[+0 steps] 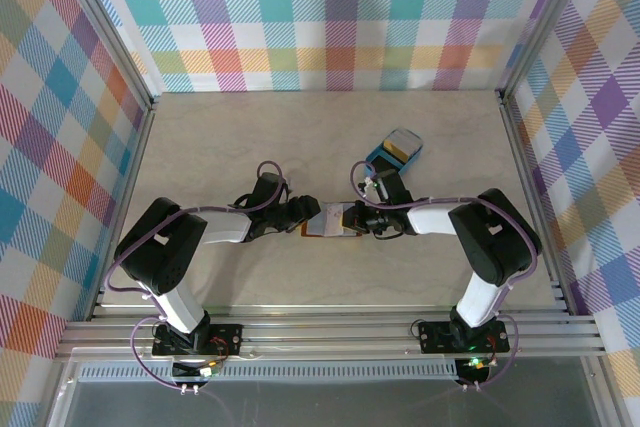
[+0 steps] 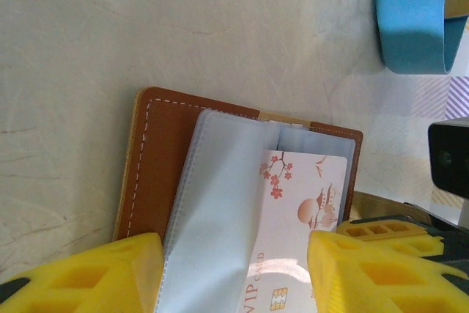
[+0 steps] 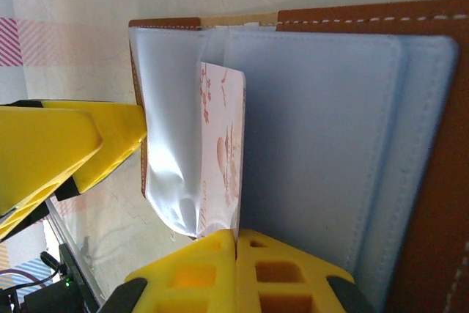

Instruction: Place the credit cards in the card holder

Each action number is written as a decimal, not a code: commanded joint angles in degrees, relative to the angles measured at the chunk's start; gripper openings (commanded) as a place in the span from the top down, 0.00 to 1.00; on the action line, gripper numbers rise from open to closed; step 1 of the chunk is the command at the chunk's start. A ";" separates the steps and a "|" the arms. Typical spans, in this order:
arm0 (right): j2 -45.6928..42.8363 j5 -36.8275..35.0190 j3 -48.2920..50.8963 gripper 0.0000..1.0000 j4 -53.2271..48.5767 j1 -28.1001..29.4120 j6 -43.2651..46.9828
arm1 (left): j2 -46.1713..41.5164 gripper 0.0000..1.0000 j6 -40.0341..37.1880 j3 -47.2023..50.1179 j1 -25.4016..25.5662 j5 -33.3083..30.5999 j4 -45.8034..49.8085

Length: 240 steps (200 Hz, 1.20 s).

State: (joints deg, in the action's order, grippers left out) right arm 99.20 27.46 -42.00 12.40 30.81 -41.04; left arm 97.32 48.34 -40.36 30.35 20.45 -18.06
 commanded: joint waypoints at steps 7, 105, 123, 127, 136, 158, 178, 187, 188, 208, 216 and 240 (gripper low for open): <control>-0.94 -2.73 1.50 1.00 3.99 1.32 -1.85 | 2.34 0.44 -0.48 1.16 0.41 -2.60 6.29; 0.50 -2.26 1.97 1.00 5.89 1.43 -3.75 | 2.11 0.44 -0.38 1.43 0.41 -2.69 6.81; 0.77 -0.86 1.70 1.00 4.86 1.71 -3.37 | 2.31 0.44 -0.20 1.34 0.41 -2.69 6.68; 0.74 -0.42 1.67 1.00 4.47 1.71 -3.28 | 2.36 0.44 -0.17 1.38 0.41 -2.69 6.64; 0.75 0.31 1.66 1.00 3.90 1.80 -3.09 | 2.43 0.44 -0.02 1.30 0.41 -2.69 6.64; 0.56 1.42 2.38 1.00 3.01 1.80 -3.31 | 2.75 0.44 0.42 1.08 0.41 -2.87 6.46; 0.67 1.62 2.88 1.00 2.15 1.97 -3.59 | 2.94 0.44 1.02 1.07 0.41 -3.14 6.46; 0.73 1.50 2.98 1.00 1.73 2.06 -3.39 | 3.04 0.44 1.21 1.08 0.41 -3.13 6.38; 0.73 1.50 2.98 1.00 1.73 2.06 -3.39 | 3.05 0.44 1.22 1.07 0.41 -3.13 6.38; 1.60 1.11 2.89 1.00 1.32 2.48 -3.35 | 3.03 0.44 1.50 1.12 0.41 -3.30 6.57; 1.72 0.74 2.73 1.00 0.99 2.64 -3.20 | 3.00 0.44 1.50 1.09 0.41 -3.40 6.85; 1.70 -0.22 2.63 1.00 0.73 3.11 -2.73 | 2.83 0.44 1.41 0.98 0.41 -3.57 7.33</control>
State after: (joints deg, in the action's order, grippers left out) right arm 99.20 25.93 -40.16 16.62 31.73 -44.36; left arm 97.32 49.21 -40.36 30.35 19.79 -18.09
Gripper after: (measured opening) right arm 0.056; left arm 0.559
